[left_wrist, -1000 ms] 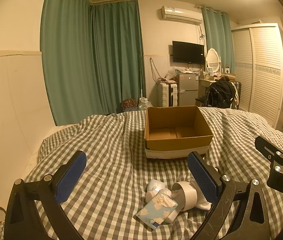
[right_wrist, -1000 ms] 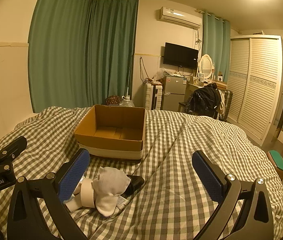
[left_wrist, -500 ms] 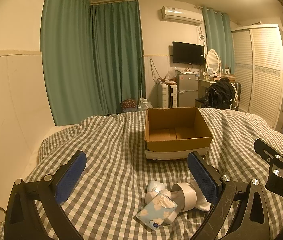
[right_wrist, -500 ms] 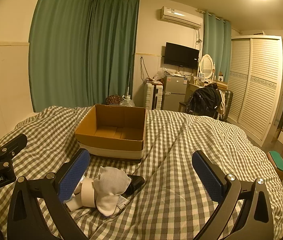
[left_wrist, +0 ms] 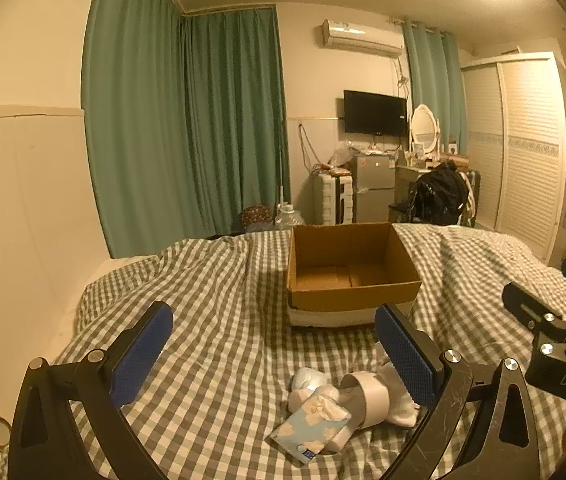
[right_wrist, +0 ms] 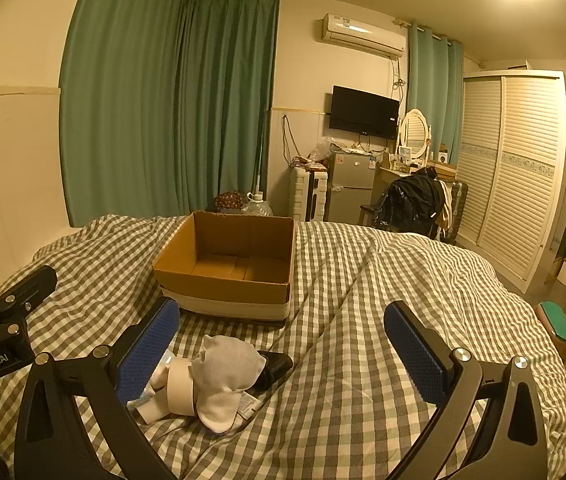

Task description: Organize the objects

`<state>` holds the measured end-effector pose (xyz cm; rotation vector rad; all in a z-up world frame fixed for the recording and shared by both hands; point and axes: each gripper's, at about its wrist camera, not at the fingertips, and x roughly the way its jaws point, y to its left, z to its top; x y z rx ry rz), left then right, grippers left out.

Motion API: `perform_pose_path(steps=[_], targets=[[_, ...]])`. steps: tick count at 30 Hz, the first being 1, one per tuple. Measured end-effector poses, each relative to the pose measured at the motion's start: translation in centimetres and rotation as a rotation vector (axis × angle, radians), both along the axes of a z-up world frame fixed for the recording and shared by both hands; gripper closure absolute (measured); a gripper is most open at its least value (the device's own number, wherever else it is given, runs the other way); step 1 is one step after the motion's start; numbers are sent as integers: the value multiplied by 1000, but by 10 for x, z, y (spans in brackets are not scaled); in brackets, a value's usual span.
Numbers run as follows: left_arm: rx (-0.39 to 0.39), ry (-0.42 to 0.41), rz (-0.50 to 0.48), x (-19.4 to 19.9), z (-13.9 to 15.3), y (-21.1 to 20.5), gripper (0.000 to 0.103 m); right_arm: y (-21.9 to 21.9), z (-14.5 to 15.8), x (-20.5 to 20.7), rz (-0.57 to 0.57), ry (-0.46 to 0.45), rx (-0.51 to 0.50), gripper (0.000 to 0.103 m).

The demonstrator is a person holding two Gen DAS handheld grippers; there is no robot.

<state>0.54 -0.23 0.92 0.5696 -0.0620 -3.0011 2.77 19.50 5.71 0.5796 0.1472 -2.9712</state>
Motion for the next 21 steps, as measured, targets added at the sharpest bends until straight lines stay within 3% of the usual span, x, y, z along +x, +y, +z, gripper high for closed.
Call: perform_pose_path(steps=[14, 21], targets=[[28, 10, -9, 6, 7, -3, 0, -7, 19, 17, 27, 57, 12, 1], [9, -107, -2, -15, -20, -4, 0, -9, -1, -1, 23, -23, 17, 1]])
